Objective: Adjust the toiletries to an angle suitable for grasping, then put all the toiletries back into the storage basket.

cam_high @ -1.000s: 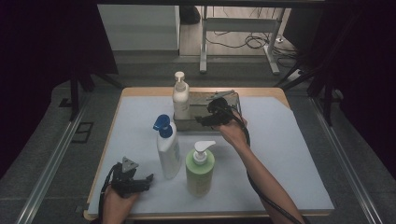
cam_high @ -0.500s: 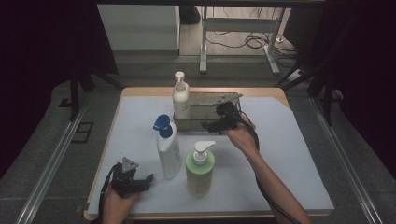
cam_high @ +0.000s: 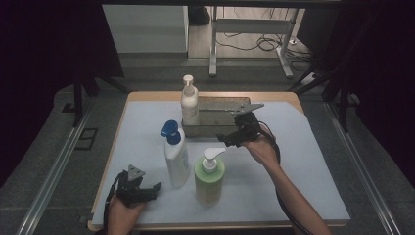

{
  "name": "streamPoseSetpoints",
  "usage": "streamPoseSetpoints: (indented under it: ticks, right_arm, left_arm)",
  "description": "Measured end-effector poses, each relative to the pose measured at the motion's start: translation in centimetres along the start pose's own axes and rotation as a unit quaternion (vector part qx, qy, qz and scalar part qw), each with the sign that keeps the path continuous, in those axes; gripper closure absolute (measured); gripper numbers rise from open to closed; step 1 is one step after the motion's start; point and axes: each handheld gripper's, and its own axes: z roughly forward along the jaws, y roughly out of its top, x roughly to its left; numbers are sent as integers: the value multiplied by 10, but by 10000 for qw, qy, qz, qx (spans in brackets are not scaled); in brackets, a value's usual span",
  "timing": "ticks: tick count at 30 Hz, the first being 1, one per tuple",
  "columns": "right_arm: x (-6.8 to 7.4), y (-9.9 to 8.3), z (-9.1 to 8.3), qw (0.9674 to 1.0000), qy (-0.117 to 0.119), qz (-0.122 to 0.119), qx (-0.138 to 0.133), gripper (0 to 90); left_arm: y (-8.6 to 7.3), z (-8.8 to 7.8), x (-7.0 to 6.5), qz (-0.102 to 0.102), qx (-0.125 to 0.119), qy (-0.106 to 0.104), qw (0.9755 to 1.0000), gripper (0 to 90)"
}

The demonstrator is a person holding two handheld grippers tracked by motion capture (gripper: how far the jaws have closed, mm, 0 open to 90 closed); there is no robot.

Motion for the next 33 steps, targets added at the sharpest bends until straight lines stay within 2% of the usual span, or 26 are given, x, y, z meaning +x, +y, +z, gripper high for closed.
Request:
streamPoseSetpoints:
  ticks: [5,12,20,33]
  right_arm:
    - [-1,-8,-15,9998,60,183,-45,0]
    - [0,-22,-32,9998,23,177,31,0]
    - [4,-42,-51,9997,-68,219,-19,0]
    - [12,-78,-64,9992,198,343,88,0]
  left_arm:
    - [0,0,0,0,1,1,10000,125]
    - [0,0,0,-1,0,0,10000,125]
    - [0,0,0,1,2,1,10000,125]
    - [0,0,0,-3,-3,1,10000,125]
